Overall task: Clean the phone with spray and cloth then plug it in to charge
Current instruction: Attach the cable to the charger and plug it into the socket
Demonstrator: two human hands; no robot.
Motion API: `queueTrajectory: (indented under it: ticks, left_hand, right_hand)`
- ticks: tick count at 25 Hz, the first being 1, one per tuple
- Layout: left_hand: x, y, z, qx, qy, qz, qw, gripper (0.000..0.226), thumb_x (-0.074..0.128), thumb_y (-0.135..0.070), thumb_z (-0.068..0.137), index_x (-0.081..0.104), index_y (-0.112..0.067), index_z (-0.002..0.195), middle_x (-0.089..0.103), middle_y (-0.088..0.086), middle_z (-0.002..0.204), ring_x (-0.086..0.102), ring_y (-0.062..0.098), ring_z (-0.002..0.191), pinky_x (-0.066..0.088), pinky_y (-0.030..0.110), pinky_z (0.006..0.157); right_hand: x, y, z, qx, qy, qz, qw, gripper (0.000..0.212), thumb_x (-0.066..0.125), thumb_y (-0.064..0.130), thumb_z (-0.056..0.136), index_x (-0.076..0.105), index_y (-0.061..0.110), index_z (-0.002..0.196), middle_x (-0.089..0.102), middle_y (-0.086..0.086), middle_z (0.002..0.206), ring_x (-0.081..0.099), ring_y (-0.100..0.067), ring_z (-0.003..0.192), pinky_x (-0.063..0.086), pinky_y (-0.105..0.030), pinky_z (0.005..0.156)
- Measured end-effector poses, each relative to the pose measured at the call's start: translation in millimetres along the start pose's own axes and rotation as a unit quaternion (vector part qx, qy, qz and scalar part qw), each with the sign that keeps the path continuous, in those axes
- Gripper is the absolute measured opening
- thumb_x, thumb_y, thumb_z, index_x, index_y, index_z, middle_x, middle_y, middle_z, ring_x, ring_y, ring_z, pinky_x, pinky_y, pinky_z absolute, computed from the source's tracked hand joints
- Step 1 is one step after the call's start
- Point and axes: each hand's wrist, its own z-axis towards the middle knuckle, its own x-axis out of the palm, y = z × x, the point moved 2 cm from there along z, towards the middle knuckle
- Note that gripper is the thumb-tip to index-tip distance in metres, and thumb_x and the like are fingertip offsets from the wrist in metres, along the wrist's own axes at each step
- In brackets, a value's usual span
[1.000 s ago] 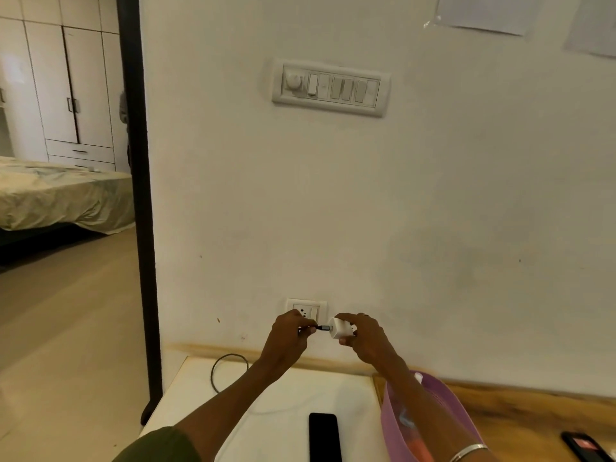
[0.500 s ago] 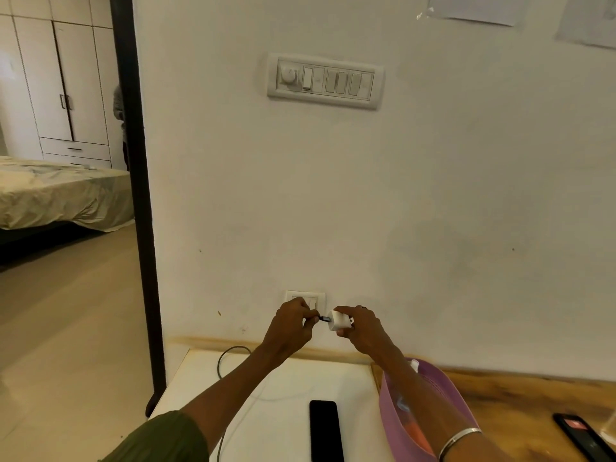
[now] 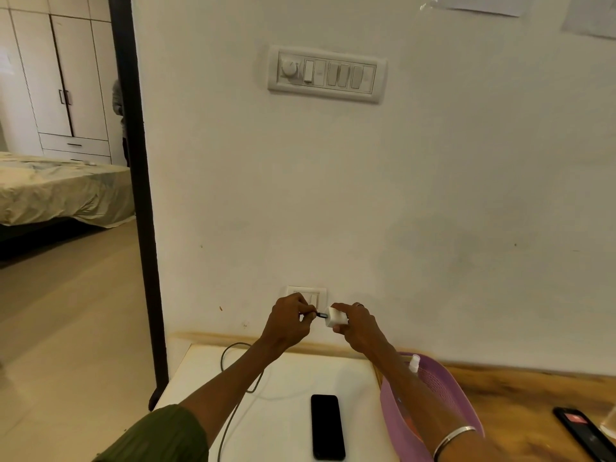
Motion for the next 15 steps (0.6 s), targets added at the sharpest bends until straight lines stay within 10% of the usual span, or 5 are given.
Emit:
queueTrajectory:
  ticks: [10,15]
  left_hand:
    - [7,18,-1,-0.085,0.043,-0.065,0.993,0.019,0.072,-0.019,0.088,0.079,-0.011,0.104,0.074,0.007,0.106,0.065,0.017,0.094,0.04,0.002,0.062]
    - [9,17,-1,-0.223,0.111,-0.196,0.948,0.04,0.068,-0.046,0.089,0.078,-0.01,0.103,0.079,0.005,0.093,0.071,0.013,0.064,0.05,0.017,0.049]
  right_hand:
    - [9,1,5,-0.018,-0.005,-0.016,1.0,0.05,0.067,0.016,0.087,0.054,0.032,0.132,0.054,-0.004,0.111,0.06,-0.022,0.093,0.049,-0.029,0.079]
    - [8,10,7,-0.047,0.009,0.06,0.997,0.047,0.068,0.002,0.083,0.062,0.025,0.124,0.051,-0.002,0.108,0.06,-0.019,0.09,0.059,-0.026,0.074]
